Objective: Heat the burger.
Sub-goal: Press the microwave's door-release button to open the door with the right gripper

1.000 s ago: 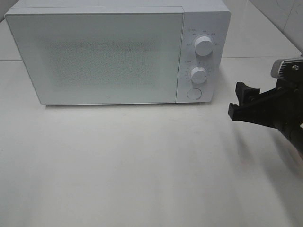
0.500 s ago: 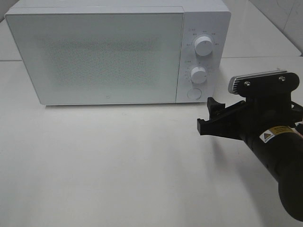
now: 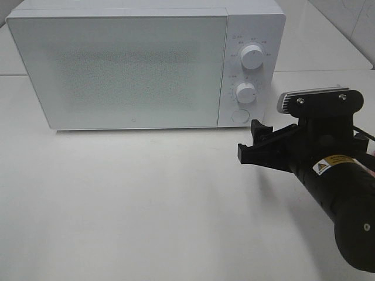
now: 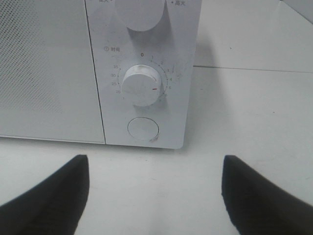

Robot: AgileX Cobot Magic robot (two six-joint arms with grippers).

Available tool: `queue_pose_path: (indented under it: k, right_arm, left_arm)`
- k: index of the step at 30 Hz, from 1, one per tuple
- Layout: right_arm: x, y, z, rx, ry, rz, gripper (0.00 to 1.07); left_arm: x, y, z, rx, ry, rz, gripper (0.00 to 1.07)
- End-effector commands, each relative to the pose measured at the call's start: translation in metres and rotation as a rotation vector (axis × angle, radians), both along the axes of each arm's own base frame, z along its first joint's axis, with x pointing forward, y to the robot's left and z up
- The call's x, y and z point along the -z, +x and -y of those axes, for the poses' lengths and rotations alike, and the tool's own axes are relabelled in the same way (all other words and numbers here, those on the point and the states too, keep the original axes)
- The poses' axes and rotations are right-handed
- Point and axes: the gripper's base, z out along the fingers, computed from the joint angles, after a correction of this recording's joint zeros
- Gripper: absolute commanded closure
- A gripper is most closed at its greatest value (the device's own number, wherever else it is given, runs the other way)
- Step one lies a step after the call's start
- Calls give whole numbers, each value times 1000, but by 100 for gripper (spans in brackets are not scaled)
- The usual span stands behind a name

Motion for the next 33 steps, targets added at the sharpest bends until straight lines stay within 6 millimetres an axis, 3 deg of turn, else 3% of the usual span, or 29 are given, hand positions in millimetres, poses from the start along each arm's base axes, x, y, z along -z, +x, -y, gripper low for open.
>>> queue_pose_path:
  k: [1,7,12,13,16,24,26,29,30,33]
  right_arm:
    - [-1,1,-2,11,55,-1,34]
    - [-1,1,-2,78,281,-18,40]
    - [-1,1,-2,174,602,-41,53]
    - [-1,1,-2,174,602,-41,53]
    - [-1,1,-2,244,838,-62,64]
    - [2,0,-3,347,1154,-114,85]
    - [5,-1,-4,410,1293,-159,97]
    - [5,-2,-4,424,1324,-169,101]
    - [6,-2,-4,445,1371,-180,107]
    - [6,-2,-4,461,1417,-183,107]
  left_arm:
    - [0,-1,0,-5,-6,23,17]
    - [0,-1,0,-5,-6,23,17]
    - [0,-1,0,-5,-6,23,17]
    - [0,-1,0,-5,-6,23,17]
    - [0,-1,0,-5,-6,23,17]
    - [0,-1,0,-5,-6,23,17]
    - [0,-1,0,-5,-6,23,17]
    - [0,-1,0,-5,-6,23,17]
    - [0,-1,0,-5,-6,23,17]
    - [0,-1,0,-5,-6,23,17]
